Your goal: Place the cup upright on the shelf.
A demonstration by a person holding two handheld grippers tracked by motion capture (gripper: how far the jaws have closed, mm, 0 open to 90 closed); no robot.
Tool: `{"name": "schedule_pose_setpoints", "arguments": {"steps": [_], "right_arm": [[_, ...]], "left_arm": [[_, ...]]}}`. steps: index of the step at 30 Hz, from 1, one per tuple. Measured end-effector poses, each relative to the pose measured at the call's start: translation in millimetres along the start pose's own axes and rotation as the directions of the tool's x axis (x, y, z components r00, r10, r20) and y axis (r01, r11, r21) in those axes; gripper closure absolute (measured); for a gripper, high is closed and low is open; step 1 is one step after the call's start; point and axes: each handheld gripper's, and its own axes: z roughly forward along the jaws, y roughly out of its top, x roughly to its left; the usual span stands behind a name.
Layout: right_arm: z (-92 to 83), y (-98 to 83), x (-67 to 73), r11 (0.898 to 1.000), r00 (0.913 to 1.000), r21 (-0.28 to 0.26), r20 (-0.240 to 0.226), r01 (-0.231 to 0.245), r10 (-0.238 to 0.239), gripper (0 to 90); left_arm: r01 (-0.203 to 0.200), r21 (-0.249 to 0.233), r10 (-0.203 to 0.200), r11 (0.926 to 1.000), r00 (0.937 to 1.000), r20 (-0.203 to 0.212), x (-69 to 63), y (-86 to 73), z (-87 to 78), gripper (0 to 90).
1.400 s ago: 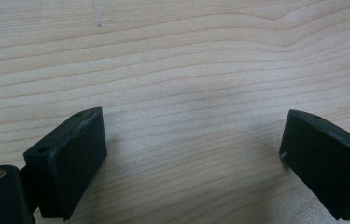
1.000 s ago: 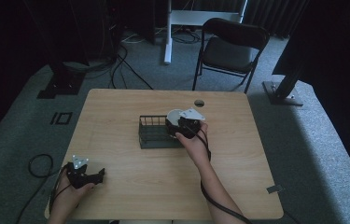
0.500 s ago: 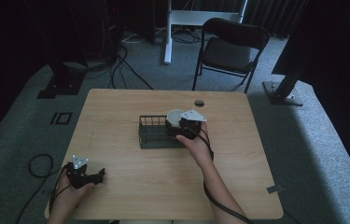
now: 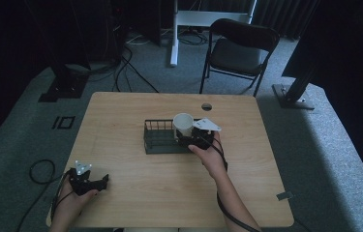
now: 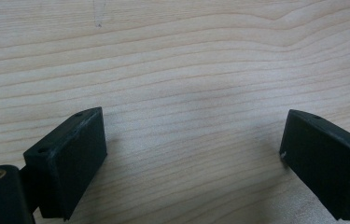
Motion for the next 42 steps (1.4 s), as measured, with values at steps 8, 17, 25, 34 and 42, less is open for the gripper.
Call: {"name": "schedule_pose_setpoints", "arguments": {"steps": [8,17,25,34,42], "right_arm": [[-14.3,-8.1,-11.1,1.000,0.9999,-0.003,0.008,-0.007,0.007,12.6],[-32.8,-16.9,-25.9,1.000,0.9996,-0.008,0.024,-0.012,0.012,12.9],[-49.0,-24.3,-37.6,1.000,0.9989,-0.005,0.046,-0.003,0.003,12.9],[-62.9,-37.1,-51.3,1.000,0.9976,-0.006,0.065,-0.024,0.024,12.9],[-69.0,-53.2,-63.7,0.999,0.9949,0.015,0.096,-0.034,0.033,12.9]], "left_arm": [[0.000,0.000,0.000,1.0000,1.0000,0.000,0.0,0.0,0.0,7.6],[0.000,0.000,0.000,1.0000,1.0000,0.000,0.0,0.0,0.0,7.6],[-0.001,0.000,0.001,1.0000,1.0000,0.000,0.0,0.0,0.0,7.6],[-0.001,0.000,0.001,1.0000,1.0000,0.000,0.0,0.0,0.0,7.6],[0.000,0.000,0.000,1.0000,1.0000,0.000,0.0,0.0,0.0,7.6]]}}
